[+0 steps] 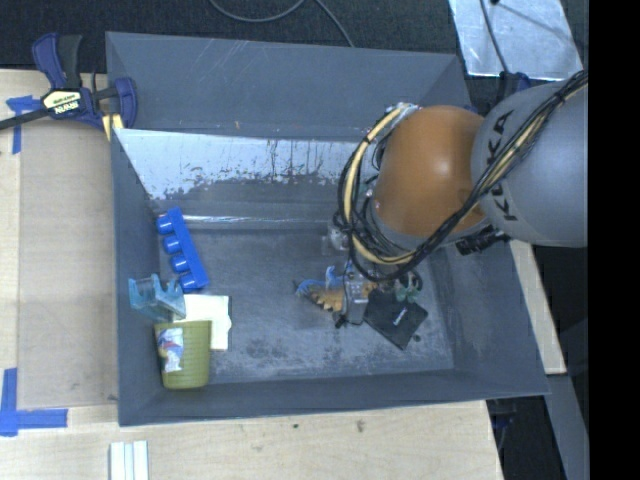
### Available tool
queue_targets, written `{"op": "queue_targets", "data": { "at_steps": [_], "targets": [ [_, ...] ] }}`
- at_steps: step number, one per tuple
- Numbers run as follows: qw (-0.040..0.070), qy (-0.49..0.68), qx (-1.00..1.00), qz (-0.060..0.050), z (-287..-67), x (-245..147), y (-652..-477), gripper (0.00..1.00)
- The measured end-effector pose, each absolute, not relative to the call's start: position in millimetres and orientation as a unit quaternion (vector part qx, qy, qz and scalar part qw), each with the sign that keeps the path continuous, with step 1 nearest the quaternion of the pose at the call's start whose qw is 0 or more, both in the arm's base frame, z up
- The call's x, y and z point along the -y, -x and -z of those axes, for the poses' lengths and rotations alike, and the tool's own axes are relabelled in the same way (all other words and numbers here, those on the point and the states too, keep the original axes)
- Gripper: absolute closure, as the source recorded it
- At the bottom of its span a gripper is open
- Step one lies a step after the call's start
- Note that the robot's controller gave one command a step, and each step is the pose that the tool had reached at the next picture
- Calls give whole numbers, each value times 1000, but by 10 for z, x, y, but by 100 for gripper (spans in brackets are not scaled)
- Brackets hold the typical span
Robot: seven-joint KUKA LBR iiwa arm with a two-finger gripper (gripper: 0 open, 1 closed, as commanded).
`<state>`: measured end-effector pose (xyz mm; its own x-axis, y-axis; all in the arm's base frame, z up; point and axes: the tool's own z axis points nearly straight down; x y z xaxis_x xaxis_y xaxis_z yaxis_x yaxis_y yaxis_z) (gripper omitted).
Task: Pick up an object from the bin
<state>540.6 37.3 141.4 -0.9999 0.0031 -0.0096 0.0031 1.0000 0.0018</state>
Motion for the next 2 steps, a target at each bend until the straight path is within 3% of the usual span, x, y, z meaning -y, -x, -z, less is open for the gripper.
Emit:
{"op": "queue_targets", "data": {
  "at_steps": [1, 2],
  "targets": [
    [2, -1, -1000, 0, -1331, -361, -5411, 0],
    [9, 50, -999, 0, -1603, -58, -5459, 0]
  ]
}}
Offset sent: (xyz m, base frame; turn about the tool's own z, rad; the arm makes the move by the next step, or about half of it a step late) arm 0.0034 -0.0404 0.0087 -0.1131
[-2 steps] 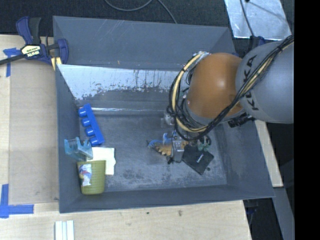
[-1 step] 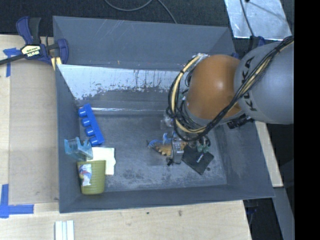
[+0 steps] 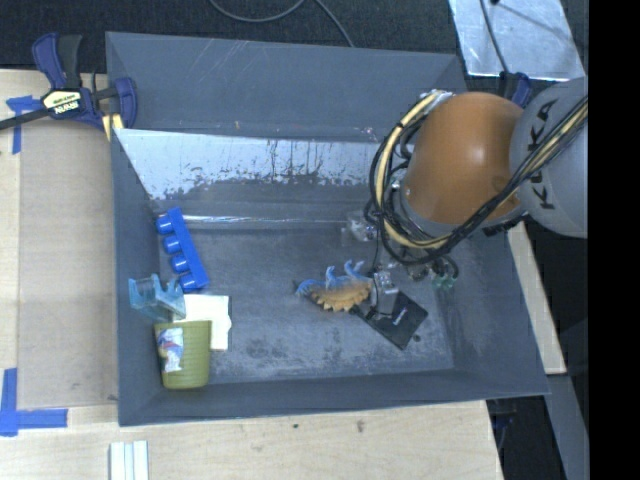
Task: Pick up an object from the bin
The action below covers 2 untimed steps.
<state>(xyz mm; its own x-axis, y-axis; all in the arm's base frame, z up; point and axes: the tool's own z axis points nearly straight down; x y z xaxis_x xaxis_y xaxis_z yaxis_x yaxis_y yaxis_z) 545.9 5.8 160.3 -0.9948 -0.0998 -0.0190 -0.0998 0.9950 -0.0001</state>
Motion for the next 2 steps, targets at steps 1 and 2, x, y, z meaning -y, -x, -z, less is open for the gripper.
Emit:
{"op": "queue_targets", "data": {
  "at_steps": [1, 2],
  "targets": [
    [5, 19, -1000, 0, -1129, 47, -5519, 0],
    [11, -57, -998, -2, -978, -128, -5596, 100]
  ]
}}
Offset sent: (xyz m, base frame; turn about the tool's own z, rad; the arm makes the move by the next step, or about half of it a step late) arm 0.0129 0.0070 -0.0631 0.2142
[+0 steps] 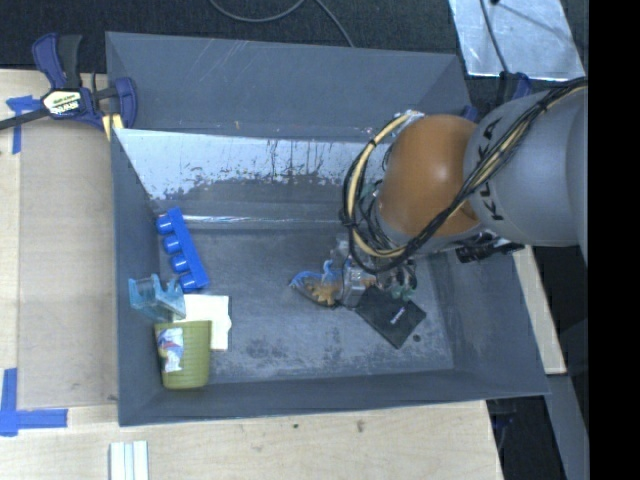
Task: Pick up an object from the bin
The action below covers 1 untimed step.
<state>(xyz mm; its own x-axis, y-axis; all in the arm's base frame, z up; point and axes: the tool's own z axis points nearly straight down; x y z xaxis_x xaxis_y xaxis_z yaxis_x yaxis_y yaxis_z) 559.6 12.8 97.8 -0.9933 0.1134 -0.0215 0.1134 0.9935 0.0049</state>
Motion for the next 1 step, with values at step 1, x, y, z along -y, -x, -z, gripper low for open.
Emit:
{"op": "queue_targets", "data": {
  "at_steps": [1],
  "targets": [
    [11, -57, -998, -2, -978, -127, -5597, 100]
  ]
}}
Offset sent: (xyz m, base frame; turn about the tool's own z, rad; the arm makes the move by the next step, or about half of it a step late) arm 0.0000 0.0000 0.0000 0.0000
